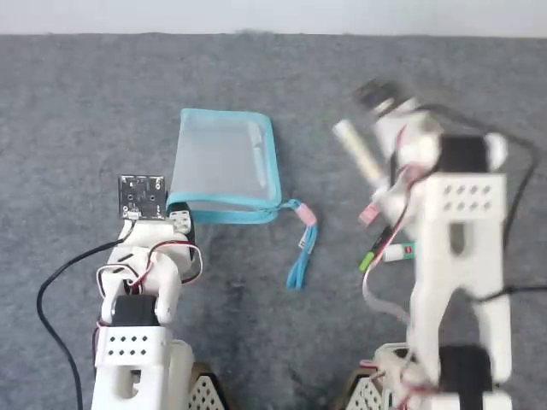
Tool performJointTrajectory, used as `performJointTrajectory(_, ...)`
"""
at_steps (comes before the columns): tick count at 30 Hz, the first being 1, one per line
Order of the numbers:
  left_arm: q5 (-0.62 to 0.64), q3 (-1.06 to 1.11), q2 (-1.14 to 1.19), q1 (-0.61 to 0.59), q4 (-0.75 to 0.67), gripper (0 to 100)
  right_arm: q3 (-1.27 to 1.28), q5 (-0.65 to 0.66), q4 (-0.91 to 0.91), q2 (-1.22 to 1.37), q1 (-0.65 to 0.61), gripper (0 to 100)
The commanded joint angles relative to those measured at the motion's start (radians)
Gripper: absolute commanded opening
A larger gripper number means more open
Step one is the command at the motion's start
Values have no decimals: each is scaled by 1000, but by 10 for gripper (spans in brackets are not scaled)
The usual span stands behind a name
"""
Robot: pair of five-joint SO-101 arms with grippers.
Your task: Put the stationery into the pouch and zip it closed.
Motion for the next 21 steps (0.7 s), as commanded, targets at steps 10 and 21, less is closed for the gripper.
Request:
performJointTrajectory(10, 8, 13, 0, 8, -87, 11, 308, -106, -76, -219, -455, 7)
performJointTrajectory(21, 6, 19, 0, 66, -83, 11, 147, -288, -196, 79, -455, 7)
